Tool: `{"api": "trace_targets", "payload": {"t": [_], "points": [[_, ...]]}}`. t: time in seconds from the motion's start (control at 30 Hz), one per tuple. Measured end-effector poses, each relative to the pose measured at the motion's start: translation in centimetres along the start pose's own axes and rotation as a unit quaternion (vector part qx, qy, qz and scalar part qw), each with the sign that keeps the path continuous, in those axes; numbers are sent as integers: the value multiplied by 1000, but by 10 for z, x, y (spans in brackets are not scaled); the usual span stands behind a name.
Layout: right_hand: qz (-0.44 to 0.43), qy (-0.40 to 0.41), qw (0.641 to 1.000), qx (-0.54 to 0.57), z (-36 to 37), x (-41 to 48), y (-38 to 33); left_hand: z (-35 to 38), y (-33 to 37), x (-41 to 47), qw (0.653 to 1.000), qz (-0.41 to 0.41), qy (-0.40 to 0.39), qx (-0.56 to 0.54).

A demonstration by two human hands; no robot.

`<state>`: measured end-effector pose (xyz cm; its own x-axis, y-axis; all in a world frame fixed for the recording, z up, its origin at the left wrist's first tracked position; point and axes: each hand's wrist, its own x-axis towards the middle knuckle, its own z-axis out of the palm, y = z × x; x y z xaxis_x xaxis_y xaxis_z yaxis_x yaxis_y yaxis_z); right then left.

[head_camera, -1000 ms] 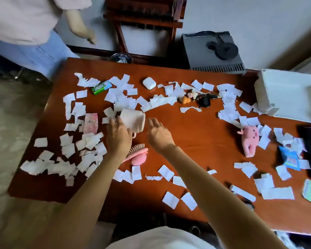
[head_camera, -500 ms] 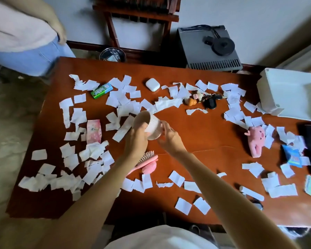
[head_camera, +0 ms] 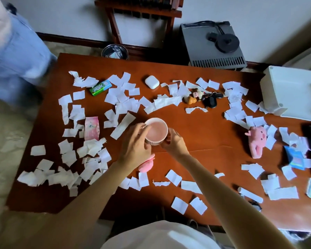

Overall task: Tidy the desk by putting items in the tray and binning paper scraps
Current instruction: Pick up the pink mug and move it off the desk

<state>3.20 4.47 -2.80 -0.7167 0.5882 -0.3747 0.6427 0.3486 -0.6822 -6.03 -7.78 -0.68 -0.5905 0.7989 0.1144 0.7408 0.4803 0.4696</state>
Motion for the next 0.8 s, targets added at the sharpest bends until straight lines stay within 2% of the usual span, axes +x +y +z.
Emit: {"api": "trace_targets", "payload": {"t": [0.07, 0.13, 0.2, 0.27, 0.37, 0.5, 0.67, 0.8], "points": [[-4, -17, 1000, 6, -1, 2, -1, -1, -5, 10, 990, -142, 9, -16], [-10, -40, 999, 5, -1, 4, -2, 6, -12, 22, 959, -263, -59, -90], [-6, -55, 998, 5, 2, 9, -2, 13, -16, 32, 896, -361, -114, -230], [-7, -60, 998, 7, 4, 12, -1, 18, -16, 35, 838, -426, -112, -322], [-19, -54, 998, 12, 2, 14, 2, 22, -10, 35, 828, -434, -94, -341], [-22, -28, 999, 38, -5, 10, 0, 12, 1, 34, 840, -418, -78, -337], [-83, -7, 995, 46, -5, 12, -40, -25, -3, 27, 846, -387, 21, -366], [-105, -33, 992, 68, 20, 14, -91, -64, -36, 17, 844, -368, 94, -379]]}}
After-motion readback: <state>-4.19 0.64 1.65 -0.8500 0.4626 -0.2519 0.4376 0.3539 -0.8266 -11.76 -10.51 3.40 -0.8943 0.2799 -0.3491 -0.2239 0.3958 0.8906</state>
